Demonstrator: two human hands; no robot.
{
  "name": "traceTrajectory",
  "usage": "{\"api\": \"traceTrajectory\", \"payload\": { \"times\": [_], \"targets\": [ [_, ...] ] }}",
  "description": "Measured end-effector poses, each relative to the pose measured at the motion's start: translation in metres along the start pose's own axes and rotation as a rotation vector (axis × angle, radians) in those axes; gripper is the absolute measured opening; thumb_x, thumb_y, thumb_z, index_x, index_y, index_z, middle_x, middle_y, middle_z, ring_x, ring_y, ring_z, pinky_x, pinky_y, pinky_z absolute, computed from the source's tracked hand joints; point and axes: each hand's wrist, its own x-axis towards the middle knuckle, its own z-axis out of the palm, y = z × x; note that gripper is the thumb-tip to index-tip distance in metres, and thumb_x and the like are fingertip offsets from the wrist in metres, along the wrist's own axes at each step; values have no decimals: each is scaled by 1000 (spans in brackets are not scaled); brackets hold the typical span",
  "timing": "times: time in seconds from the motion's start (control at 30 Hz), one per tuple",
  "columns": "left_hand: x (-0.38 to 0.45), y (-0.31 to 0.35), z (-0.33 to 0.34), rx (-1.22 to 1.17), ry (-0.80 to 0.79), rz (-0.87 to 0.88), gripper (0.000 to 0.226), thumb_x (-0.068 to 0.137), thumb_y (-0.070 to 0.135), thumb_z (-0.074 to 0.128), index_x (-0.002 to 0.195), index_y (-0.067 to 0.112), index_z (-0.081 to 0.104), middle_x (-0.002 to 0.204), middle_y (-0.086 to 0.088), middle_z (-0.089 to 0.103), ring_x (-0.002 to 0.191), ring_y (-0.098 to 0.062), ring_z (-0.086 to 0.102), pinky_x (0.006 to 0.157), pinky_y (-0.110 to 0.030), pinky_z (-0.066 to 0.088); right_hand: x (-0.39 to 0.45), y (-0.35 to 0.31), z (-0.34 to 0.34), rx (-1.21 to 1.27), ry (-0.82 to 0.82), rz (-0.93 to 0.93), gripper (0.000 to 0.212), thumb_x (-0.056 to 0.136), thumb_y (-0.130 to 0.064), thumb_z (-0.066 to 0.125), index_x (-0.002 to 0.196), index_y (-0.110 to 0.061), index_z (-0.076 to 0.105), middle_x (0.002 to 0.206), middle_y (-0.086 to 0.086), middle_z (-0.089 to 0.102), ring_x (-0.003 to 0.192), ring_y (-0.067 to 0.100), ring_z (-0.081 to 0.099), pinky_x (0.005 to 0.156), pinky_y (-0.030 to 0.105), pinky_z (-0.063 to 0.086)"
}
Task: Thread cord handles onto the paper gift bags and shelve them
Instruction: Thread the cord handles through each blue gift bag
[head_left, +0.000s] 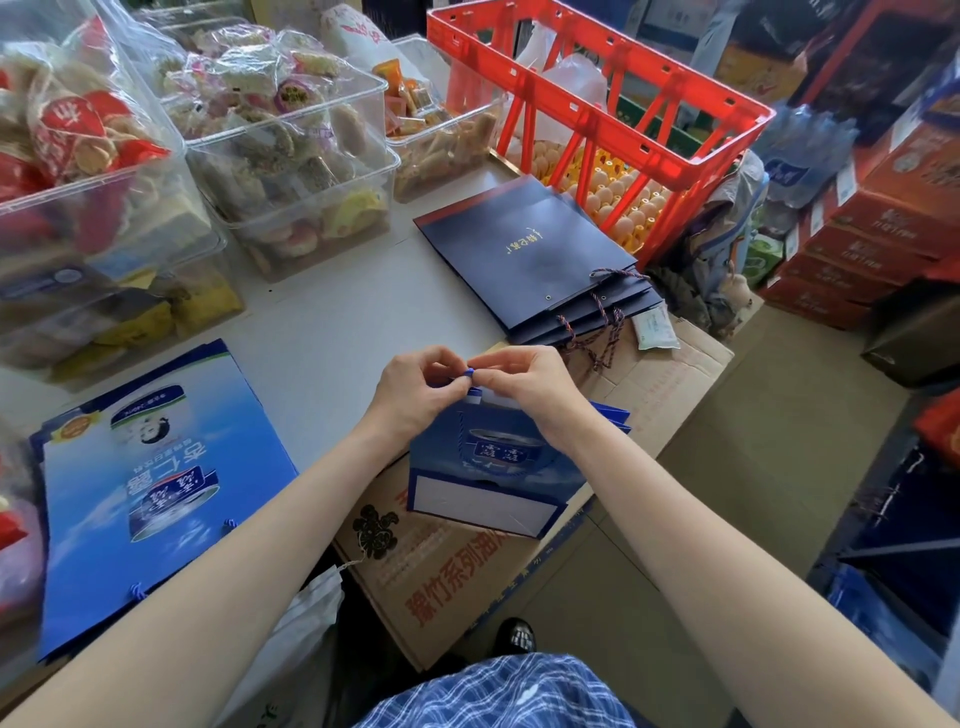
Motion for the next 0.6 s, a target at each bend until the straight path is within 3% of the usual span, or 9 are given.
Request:
{"api": "traceTrajectory", "payload": {
  "times": [0.07,0.13,0.23,0.43,0.6],
  "targets": [
    [5,0,2,-4,2,-35,16,83,9,65,75,21,58,82,-7,69,69,-10,62,66,-19,45,2,-1,1,8,0,5,17,82,-5,68,99,-4,70,83,1,68,76,4,63,65,10,48],
    [7,1,5,15,8,-51,20,83,9,64,73,23,55,82,-7,68,68,-10,61,61,-15,43,3,0,2,22,20,12,15,83,-4,67,97,-6,71,80,-1,68,74,3,63,63,8,47],
    [6,1,6,31,29,-48,21,84,11,63,73,24,52,84,-7,68,72,-13,62,61,-17,42,5,1,5,1,46,21,13,83,-5,67,95,-8,71,83,0,68,79,6,63,68,14,48],
    [8,1,6,12,109,-98,12,84,15,64,77,20,56,89,-6,70,84,-17,66,74,-30,51,7,5,8,-67,77,-10,11,83,-10,69,92,-12,74,89,4,70,89,16,66,82,28,53],
    [8,6,5,15,90,-156,5,84,18,66,83,16,62,90,-3,67,82,-14,60,68,-20,44,6,4,5,-131,75,-28,13,86,-10,65,97,-11,72,95,4,70,93,16,65,84,28,52]
  ]
}}
